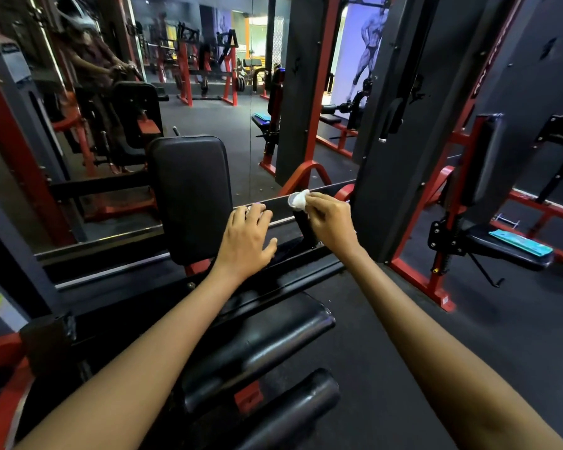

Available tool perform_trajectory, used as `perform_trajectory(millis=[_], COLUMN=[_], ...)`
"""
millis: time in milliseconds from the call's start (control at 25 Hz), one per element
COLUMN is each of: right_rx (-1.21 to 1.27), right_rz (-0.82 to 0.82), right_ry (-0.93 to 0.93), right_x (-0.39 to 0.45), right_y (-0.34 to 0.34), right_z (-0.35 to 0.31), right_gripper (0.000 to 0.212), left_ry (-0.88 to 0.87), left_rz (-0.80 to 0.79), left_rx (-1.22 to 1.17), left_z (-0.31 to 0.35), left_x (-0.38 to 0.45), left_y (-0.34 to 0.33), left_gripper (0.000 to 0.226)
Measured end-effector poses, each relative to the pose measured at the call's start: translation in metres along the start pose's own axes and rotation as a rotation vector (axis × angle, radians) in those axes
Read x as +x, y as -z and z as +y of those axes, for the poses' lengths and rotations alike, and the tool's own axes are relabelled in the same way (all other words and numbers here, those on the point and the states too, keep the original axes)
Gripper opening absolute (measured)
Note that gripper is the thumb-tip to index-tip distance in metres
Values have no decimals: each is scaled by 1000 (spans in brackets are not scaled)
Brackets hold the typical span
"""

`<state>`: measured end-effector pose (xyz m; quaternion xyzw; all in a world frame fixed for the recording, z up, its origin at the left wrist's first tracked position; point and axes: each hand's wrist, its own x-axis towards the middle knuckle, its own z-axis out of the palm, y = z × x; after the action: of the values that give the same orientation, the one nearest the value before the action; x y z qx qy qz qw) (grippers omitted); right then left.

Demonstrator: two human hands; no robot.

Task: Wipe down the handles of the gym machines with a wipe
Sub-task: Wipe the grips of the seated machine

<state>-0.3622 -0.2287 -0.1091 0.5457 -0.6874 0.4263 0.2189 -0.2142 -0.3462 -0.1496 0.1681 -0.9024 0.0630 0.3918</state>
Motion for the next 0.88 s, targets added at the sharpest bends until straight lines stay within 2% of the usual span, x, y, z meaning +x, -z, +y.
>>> perform_trajectory(millis=[120,200,320,400,480,520,560,720,880], right_rx=[-1,-30,-89,-20,171,218,198,82,133], right_rz=[-115,-203,-133,-22,29,7,-28,-132,-107], right_ry=[-43,78,237,121,-179,-267,-257,7,-87], right_x=[16,20,7,-4,2,7,11,5,-1], right_y=[-10,-20,-18,-15,-15,-17,-20,-19,-18], right_z=[-6,-11,4,11,5,1,-2,4,8], right_gripper=[10,15,10,21,25,25,25,28,35], left_ry=[74,92,71,62,71,74,77,81,55], left_rz=[14,28,28,13,3,0,-2,13,26], left_rx=[-83,-95,-107,-123,-139,-150,-163,-200,-200], left_z=[7,9,6,3,3,3,4,6,5], left_x=[-5,-5,-5,-6,-4,-4,-4,-4,-6], left_y=[-6,-8,-9,-9,-8,-8,-7,-1,-1], left_gripper=[41,37,36,37,37,36,36,35,35])
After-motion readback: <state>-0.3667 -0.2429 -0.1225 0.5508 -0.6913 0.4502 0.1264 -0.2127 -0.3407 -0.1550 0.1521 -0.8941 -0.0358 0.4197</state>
